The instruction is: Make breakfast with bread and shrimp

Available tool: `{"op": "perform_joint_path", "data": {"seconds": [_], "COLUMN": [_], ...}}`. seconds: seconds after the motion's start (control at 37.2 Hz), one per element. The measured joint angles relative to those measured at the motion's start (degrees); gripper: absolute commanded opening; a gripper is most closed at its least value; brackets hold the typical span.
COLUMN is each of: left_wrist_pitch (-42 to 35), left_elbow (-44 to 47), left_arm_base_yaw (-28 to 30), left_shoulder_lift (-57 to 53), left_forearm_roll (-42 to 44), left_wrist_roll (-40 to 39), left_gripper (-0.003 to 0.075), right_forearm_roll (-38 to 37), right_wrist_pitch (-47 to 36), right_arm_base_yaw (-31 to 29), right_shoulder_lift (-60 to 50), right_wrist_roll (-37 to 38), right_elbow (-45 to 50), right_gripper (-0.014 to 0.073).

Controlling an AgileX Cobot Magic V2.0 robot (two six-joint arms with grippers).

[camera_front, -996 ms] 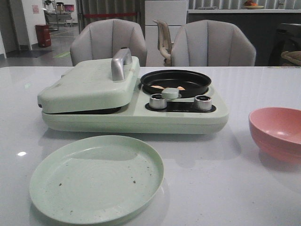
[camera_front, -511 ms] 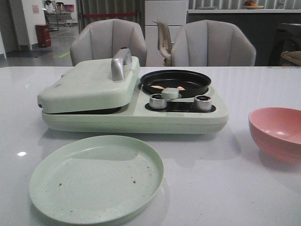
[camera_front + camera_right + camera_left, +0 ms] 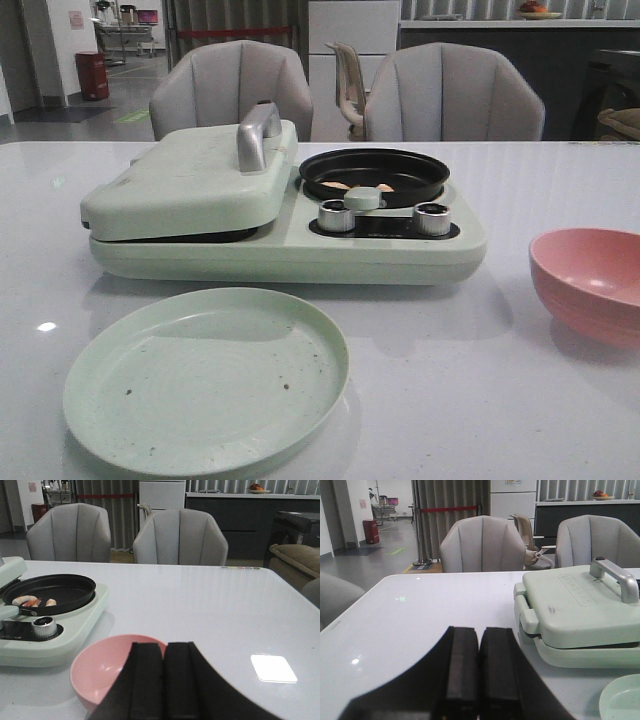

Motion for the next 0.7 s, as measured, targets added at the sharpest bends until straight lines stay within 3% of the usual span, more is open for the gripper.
{"op": "perform_joint_path", "data": {"seconds": [0.7], "left_wrist_pitch": [0.0], "left_elbow": [0.0], "left_arm_base_yaw": [0.0], "left_shoulder_lift": [0.0], "left_forearm_roll": [0.0], "left_wrist_roll": [0.0], "left_gripper": [0.0101], "right_forearm_roll": [0.0], "right_wrist_pitch": [-0.75], "right_arm_base_yaw": [0.0], "right_shoulder_lift": [0.0], "right_wrist_roll": [0.0], "right_elbow": [0.0], "right_gripper": [0.0034]}}
